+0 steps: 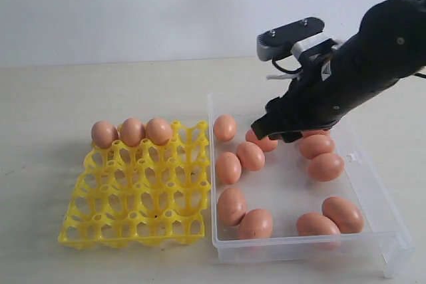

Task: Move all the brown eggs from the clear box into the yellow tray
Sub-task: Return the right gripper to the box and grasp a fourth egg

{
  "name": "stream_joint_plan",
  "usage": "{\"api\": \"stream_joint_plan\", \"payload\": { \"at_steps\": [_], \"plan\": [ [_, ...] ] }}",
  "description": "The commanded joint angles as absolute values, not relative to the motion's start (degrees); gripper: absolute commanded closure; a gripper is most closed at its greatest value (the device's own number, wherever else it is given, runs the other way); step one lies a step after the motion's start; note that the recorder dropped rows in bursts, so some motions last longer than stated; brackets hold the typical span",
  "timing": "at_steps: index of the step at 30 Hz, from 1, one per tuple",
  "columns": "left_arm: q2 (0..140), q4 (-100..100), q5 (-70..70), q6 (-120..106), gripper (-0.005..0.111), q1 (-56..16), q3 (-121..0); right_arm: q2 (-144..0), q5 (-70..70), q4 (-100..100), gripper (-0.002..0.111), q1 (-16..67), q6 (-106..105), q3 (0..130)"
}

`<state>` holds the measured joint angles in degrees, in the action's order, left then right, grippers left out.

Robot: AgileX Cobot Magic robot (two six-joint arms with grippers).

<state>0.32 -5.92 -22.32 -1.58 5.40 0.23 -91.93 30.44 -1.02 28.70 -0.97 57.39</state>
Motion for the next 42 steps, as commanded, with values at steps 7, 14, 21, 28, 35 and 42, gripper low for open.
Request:
{"api": "stream_joint_plan", "payload": {
  "at_steps": [7, 14, 21, 28, 35, 42],
  "plan": [
    [0.0, -5.78, -21.79, -1.24, 0.107, 5.13, 0.0, -109.49, 42.41, 1.64, 0.05, 27.81, -5.05, 76.65],
    [0.0, -5.78, -21.79, -1.24, 0.107, 5.13, 0.0, -116.63, 47.7, -5.18, 0.05, 26.99, -2.21, 85.89],
    [0.0, -5.78, -21.79, -1.24, 0.107, 5.13, 0.0, -120.41, 47.85, -6.65, 0.05, 26.34, -3.02, 89.02],
    [0.0, -5.78, -21.79, -1.24, 0.107, 5.13, 0.0, -122.8, 48.27, -6.04, 0.05, 26.34, -3.88, 89.02],
    [0.0, -5.78, -21.79, -1.24, 0.107, 5.13, 0.0, -125.92, 47.17, -2.92, 0.055, 26.34, -8.42, 89.02],
    [0.0, -5.78, -21.79, -1.24, 0.107, 5.13, 0.0, -123.64, 46.69, -2.92, 0.108, 26.34, -8.96, 89.02]
  ]
}}
